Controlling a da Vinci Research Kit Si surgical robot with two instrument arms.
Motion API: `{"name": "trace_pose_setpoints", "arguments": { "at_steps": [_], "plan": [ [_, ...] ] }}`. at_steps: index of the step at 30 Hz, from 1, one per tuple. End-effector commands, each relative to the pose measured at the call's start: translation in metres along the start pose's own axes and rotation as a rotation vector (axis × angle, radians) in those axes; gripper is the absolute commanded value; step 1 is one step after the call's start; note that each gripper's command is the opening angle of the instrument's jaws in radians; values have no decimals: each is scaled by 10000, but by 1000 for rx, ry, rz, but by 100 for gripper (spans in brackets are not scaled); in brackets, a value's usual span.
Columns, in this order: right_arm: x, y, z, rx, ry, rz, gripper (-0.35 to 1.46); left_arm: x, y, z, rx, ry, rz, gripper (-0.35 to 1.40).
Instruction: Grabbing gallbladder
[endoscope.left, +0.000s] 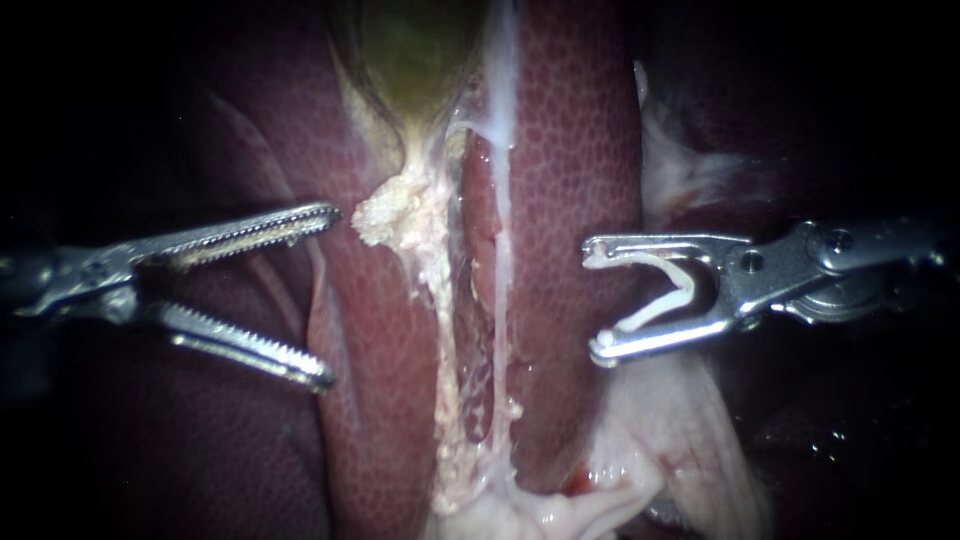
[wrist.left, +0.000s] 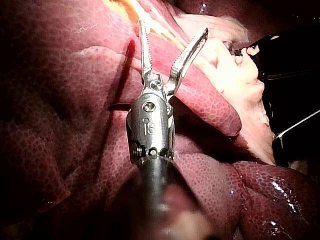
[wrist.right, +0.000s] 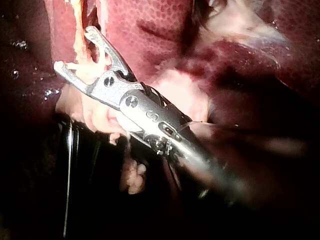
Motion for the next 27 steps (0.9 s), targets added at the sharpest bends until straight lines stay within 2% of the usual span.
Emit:
{"name": "trace_pose_setpoints", "arguments": {
  "at_steps": [1, 7, 11, 18, 27],
  "plan": [
    [0, 0, 0, 0, 0, 0, 57, 0, 0, 0, 0, 0, 0, 83],
    [0, 0, 0, 0, 0, 0, 57, -1, 4, 5, 0, 0, -2, 83],
    [0, 0, 0, 0, 0, 0, 57, -6, 12, 10, 6, -2, -6, 83],
    [-1, 1, 0, 0, 0, 0, 57, -15, 27, 20, -8, 0, -16, 83],
    [0, 1, 1, 0, 0, 0, 57, 2, 42, 43, -11, -1, -12, 74]
  ]
}}
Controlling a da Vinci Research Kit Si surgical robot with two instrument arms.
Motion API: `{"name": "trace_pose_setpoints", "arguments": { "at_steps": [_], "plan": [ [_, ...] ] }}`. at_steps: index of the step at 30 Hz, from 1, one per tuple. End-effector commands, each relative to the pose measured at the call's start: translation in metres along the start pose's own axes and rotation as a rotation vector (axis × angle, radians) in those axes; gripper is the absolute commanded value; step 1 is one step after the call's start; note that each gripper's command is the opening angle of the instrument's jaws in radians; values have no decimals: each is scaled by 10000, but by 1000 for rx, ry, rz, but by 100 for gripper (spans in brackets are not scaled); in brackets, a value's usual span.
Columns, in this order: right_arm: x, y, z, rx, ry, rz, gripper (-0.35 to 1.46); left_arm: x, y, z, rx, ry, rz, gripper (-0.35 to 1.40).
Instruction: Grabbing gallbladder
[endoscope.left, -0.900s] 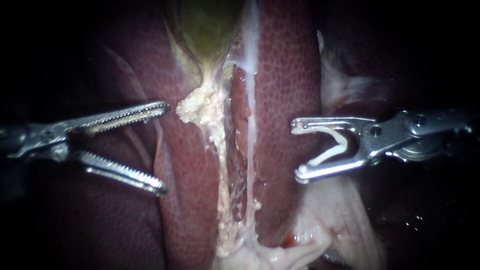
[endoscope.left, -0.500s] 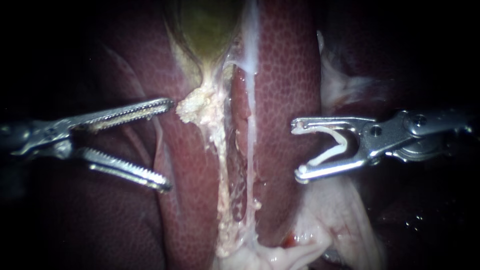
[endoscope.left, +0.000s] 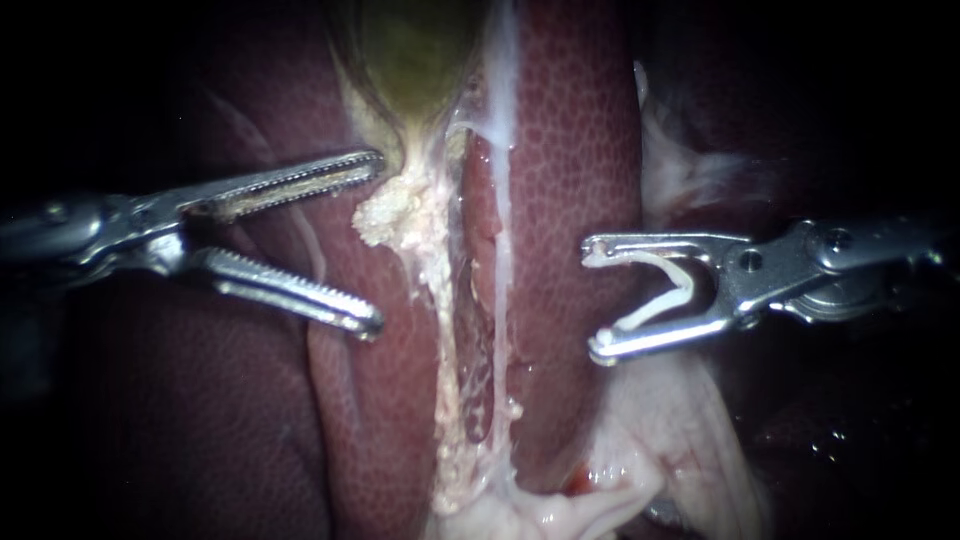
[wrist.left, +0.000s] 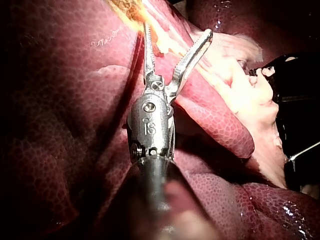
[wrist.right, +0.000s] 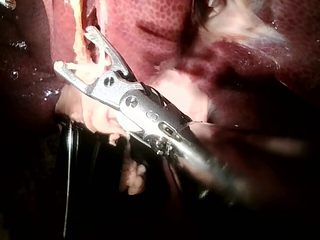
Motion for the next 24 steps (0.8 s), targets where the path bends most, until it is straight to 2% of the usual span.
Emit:
{"name": "trace_pose_setpoints", "arguments": {
  "at_steps": [1, 7, 12, 14, 16, 17, 19, 24],
  "plan": [
    [0, -1, 0, 1, 0, 0, 57, 3, 1, 2, -1, 1, 2, 71],
    [0, -1, 0, 1, 0, 0, 57, 21, 5, 15, -5, 5, 10, 59],
    [0, -1, 0, 1, 0, 0, 57, 26, 8, 16, -34, 19, 17, 37],
    [1, -1, 0, 1, 0, 0, 57, 29, 11, 15, -42, 27, 17, 19],
    [1, -1, 0, 1, 0, 0, 57, 31, 13, 13, -49, 37, 17, -25],
    [1, -2, 0, 1, 0, 0, 57, 32, 14, 11, -51, 43, 17, -35],
    [1, -2, 0, 2, 0, 0, 57, 34, 16, 8, -52, 55, 5, -35],
    [1, -2, 0, 1, 0, 0, 57, 34, 16, 3, -69, 61, -49, -35]
  ]
}}
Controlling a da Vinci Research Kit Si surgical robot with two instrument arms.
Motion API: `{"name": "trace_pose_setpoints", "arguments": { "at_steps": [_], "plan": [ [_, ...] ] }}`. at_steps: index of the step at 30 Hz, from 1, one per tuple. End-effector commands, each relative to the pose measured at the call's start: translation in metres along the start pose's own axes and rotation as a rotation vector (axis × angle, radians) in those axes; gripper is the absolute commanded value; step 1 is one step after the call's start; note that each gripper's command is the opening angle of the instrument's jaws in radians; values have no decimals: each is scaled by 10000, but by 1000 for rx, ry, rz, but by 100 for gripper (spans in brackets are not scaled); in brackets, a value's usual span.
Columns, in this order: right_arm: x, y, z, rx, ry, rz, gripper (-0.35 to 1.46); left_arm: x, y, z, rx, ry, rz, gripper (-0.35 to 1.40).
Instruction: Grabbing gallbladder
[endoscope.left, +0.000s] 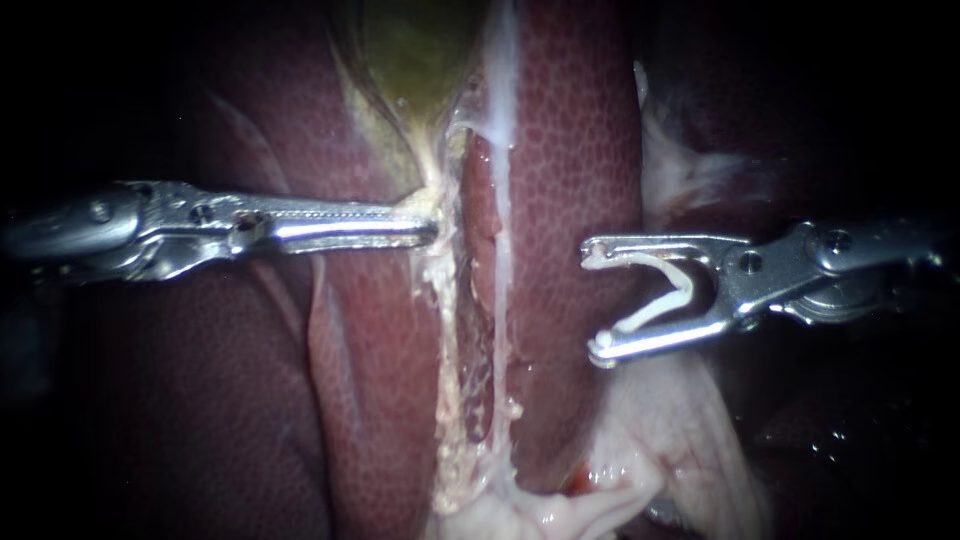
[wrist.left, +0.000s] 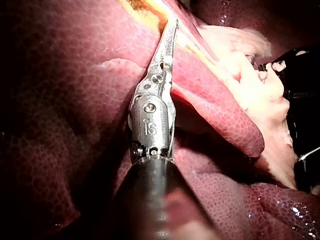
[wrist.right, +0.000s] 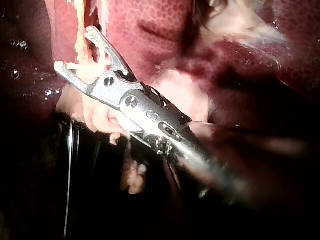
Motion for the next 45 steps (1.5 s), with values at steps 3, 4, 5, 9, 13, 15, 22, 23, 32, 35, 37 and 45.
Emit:
{"name": "trace_pose_setpoints", "arguments": {
  "at_steps": [3, 4, 5, 9, 13, 15, 22, 23, 32, 35, 37, 45],
  "plan": [
    [0, 0, 0, 0, 0, 0, 57, -2, -1, -2, 5, 4, -8, -35],
    [0, 0, 0, 0, 0, 0, 57, -2, -2, -3, 4, 4, -8, -35],
    [0, 0, 0, 0, 0, 0, 57, -3, -2, -3, 4, 4, -9, -35],
    [0, 0, 0, 0, 0, 0, 57, -12, -4, -8, 3, 4, -13, -35],
    [0, 0, 0, 0, 0, 0, 57, -29, -1, -21, -1, 5, -23, -35],
    [0, 0, 0, 0, 0, 0, 57, -39, 4, -29, -7, 3, -30, -35],
    [0, 1, 0, -1, 0, 0, 57, -71, 17, -58, -32, -24, -50, -35],
    [0, 1, 0, -1, 0, 0, 57, -76, 19, -62, -33, -26, -54, -35],
    [0, 1, 0, -1, 0, 0, 57, -90, 20, -78, -50, -37, -53, -35],
    [0, 1, 0, -1, 0, 0, 57, -91, 19, -78, -50, -37, -53, -35],
    [0, 1, 0, -1, 0, 0, 57, -90, 19, -78, -51, -36, -53, -35],
    [0, 1, 0, -1, 0, 0, 57, -89, 18, -78, -53, -36, -52, -35]
  ]
}}
